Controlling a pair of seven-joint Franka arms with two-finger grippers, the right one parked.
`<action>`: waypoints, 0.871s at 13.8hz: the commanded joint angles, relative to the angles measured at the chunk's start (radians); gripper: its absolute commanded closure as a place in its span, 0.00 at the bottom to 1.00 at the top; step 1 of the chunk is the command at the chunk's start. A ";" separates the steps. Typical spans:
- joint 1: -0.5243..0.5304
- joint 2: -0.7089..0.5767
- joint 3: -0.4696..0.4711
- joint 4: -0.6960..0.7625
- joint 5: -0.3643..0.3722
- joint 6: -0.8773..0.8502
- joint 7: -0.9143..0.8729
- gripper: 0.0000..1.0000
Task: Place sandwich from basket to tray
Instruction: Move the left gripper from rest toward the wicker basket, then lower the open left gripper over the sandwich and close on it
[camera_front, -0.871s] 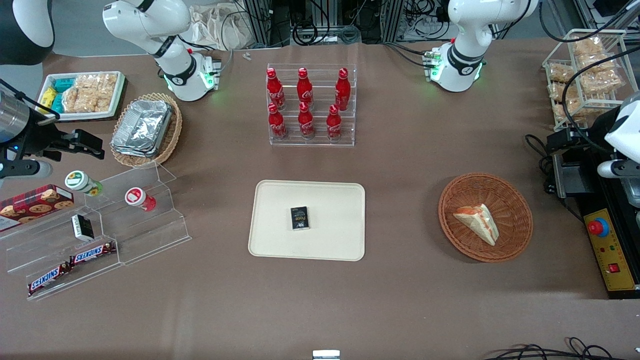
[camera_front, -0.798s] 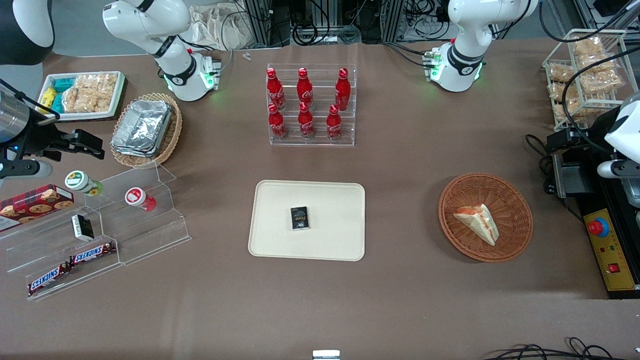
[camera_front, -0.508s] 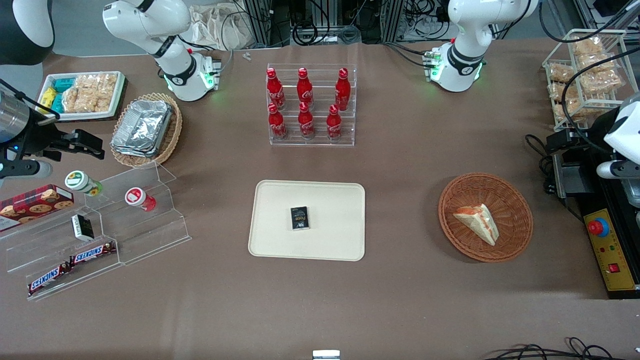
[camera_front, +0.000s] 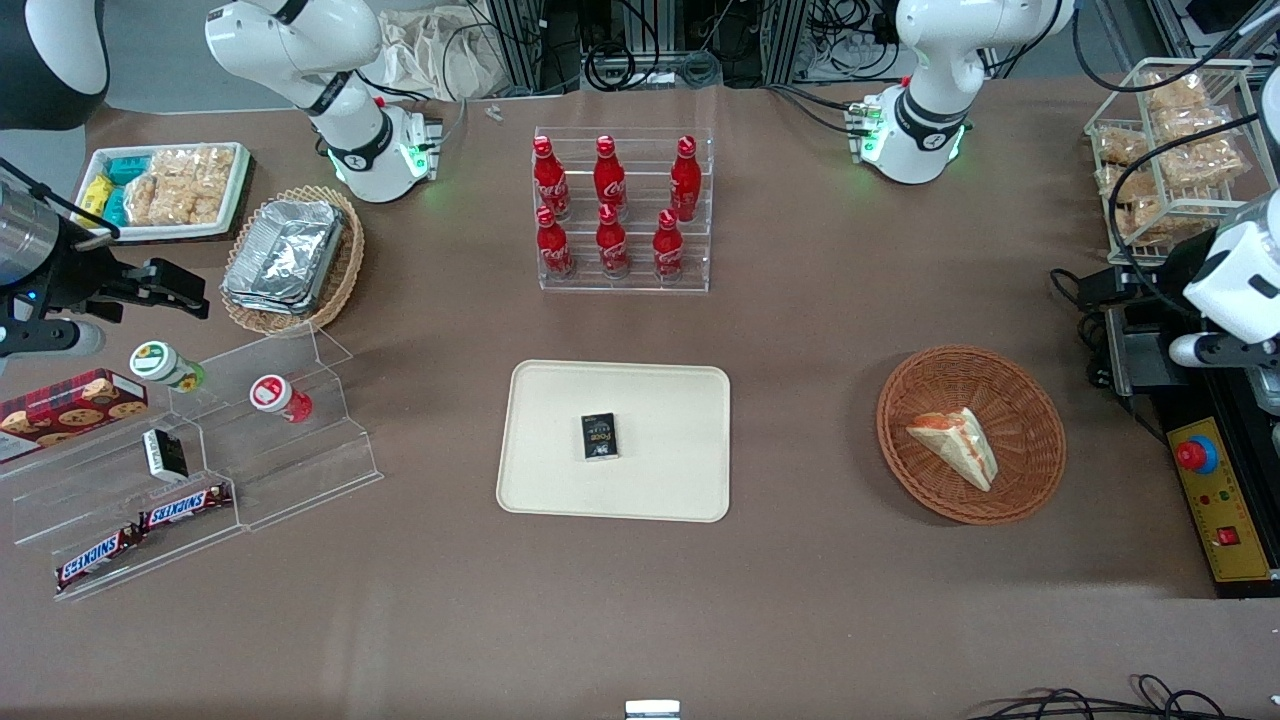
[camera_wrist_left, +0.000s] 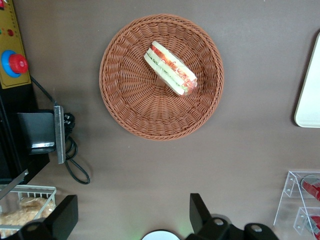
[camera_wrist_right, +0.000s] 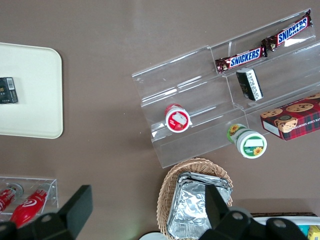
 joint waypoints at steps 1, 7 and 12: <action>-0.012 -0.127 0.012 -0.239 -0.035 0.180 -0.042 0.00; -0.027 -0.004 -0.051 -0.407 -0.024 0.532 -0.434 0.00; -0.022 0.164 -0.057 -0.297 -0.048 0.592 -0.553 0.00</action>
